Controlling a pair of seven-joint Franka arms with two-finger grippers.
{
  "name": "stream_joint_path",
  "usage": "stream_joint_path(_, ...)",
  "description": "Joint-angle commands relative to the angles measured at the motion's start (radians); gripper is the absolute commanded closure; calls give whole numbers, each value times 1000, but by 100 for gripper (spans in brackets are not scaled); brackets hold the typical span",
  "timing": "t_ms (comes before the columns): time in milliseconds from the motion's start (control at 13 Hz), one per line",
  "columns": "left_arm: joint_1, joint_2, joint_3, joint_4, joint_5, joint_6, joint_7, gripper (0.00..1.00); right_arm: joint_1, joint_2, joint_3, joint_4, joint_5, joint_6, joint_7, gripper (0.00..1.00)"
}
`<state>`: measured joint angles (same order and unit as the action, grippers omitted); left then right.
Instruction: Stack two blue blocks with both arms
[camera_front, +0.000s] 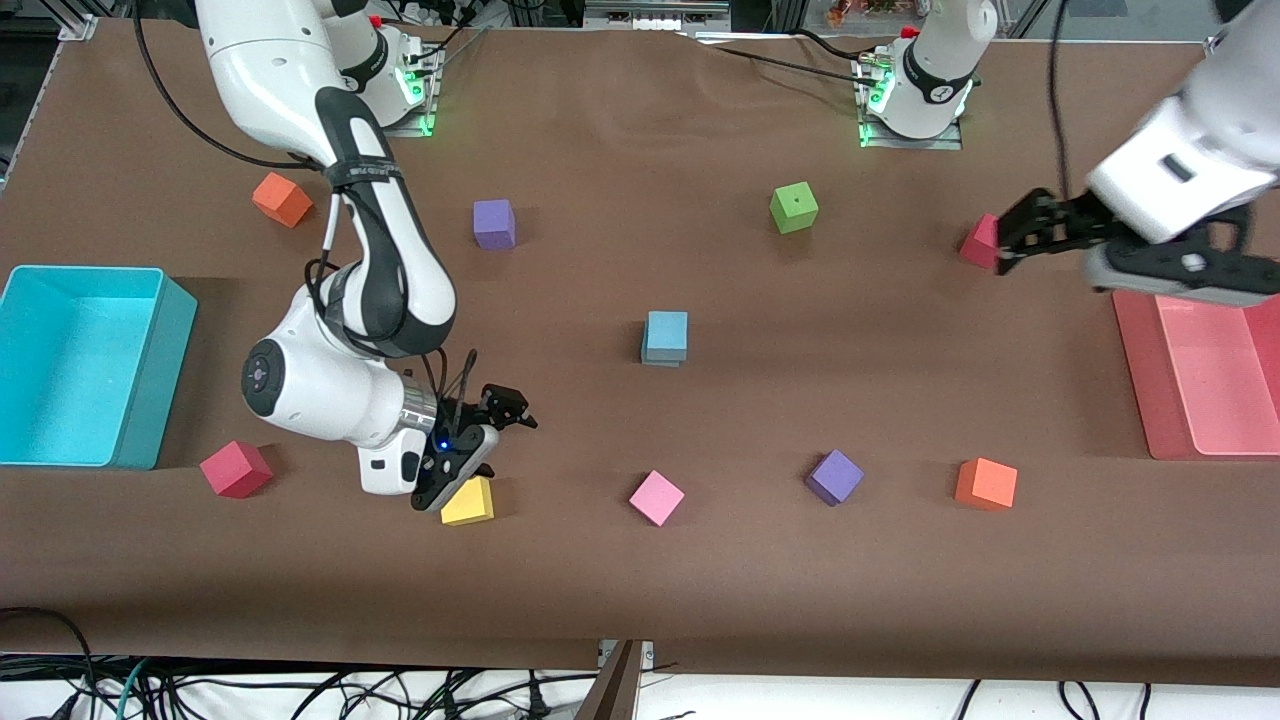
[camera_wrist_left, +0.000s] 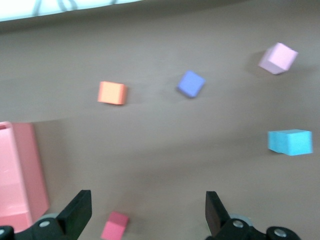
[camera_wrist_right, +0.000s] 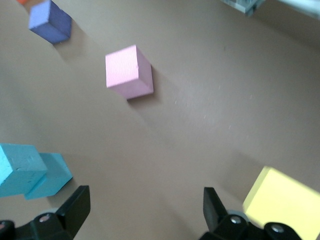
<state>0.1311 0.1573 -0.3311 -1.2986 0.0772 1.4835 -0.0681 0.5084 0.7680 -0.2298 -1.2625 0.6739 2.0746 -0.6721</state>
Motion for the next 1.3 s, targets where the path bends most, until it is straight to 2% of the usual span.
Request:
stream_joint_path(0,-135,-186,236,-262,-20,146,40,0,-5,-25,-35,15,-142,-153,57,0)
stream_joint_path(77,-143,-212,262,-327,-22,196,45,0,-20,-51,-55,15,-216,-251,55,0)
stream_joint_path(153,-140,-214,262,-347,-20,198,75,0,-49,-81,-62,14,-284,-310,54,0)
stream_joint_path(307,-133,-199,264,-337,-20,179,91,0,-125,-136,-62,-12,-364,-347,37,0)
stream_joint_path(536,-133,-156,267,-326,-51,158,83,0,-227,-206,-62,-37,-424,-328,19,0)
stream_joint_path(766,-133,-133,267,-315,-86,156,90,0,-277,-298,-60,-73,-431,-324,29,0)
stream_joint_path(843,-134,-131,267,-314,-86,156,88,0,-286,-324,-60,-84,-433,-335,80,0)
stream_joint_path(920,-133,-131,267,-314,-96,156,85,0,-300,-363,-56,-116,-430,-335,211,0)
stream_joint_path(1073,-133,-131,268,-315,-116,147,80,0,-333,-445,18,-185,-441,-337,436,0)
stream_joint_path(1226,-131,-133,268,-311,-123,150,85,0,-370,-530,72,-266,-506,-338,483,0)
